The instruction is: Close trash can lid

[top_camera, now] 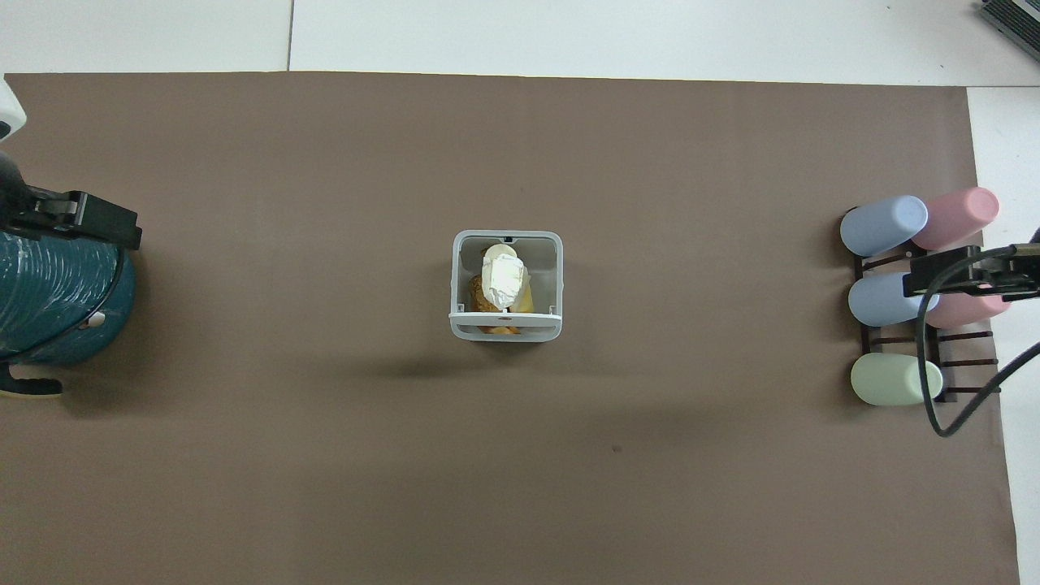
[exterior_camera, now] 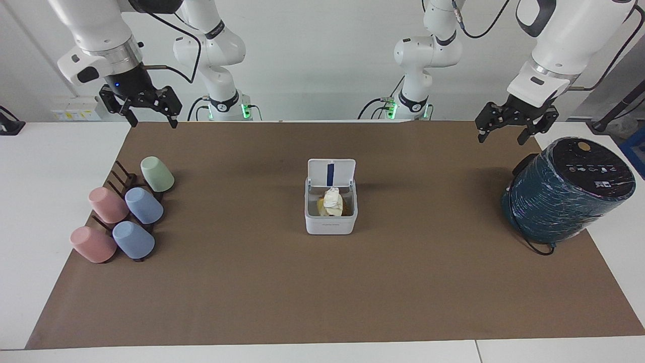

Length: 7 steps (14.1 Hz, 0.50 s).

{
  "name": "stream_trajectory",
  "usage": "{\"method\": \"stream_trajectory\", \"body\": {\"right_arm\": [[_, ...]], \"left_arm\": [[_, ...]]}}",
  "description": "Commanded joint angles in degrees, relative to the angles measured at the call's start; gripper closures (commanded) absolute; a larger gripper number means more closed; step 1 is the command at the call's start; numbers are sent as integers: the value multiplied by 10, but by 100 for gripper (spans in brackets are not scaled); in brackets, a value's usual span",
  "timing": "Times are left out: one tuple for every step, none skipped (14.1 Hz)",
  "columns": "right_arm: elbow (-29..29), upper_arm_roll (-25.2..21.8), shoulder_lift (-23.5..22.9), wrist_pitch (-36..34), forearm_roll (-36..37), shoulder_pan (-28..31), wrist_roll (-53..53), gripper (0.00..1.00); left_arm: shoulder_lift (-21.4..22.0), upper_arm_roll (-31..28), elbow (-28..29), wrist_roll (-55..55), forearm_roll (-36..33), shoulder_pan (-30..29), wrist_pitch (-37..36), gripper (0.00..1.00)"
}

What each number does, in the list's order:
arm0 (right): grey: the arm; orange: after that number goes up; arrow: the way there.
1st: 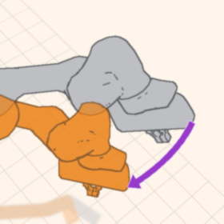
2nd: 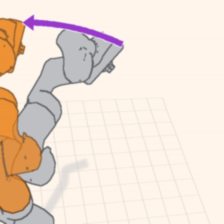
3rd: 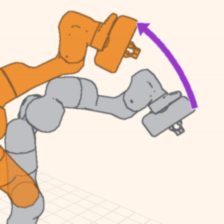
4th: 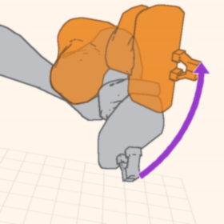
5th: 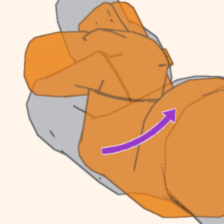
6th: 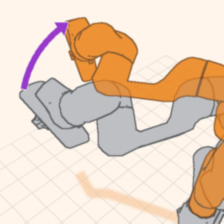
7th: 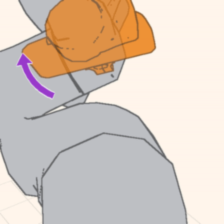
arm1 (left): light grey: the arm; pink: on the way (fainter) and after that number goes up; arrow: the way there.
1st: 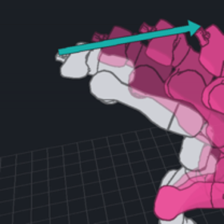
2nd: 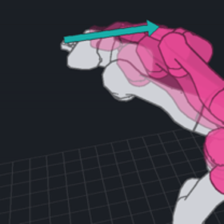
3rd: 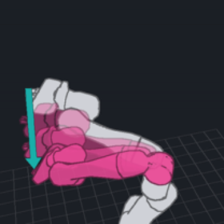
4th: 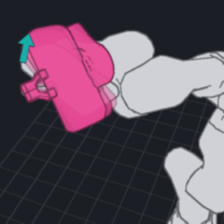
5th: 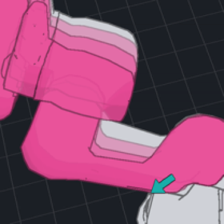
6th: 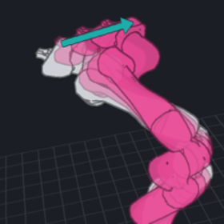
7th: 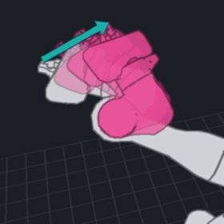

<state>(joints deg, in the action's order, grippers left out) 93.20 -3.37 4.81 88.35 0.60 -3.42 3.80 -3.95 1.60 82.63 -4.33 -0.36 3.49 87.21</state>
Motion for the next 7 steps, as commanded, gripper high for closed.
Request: {"method": "stream_trajectory", "body": {"right_arm": [[9,5,12,-4,-2,5,-5,0],[9,5,12,-4,-2,5,-5,0],[9,5,12,-4,-2,5,-5,0],[9,5,12,-4,-2,5,-5,0],[9,5,11,-4,-2,5,-5,0],[9,5,12,-4,-2,5,-5,0],[9,5,12,-4,-2,5,-5,0]], "left_arm": [[8,-1,-8,-1,3,2,-11,0],[9,-1,-8,0,4,2,-12,0],[9,-1,-7,0,5,2,-12,0],[9,-1,-8,0,5,2,-12,0],[10,-1,-8,0,5,2,-12,0],[10,-1,-7,0,5,2,-12,0],[10,-1,-7,0,5,2,-11,0]]}}
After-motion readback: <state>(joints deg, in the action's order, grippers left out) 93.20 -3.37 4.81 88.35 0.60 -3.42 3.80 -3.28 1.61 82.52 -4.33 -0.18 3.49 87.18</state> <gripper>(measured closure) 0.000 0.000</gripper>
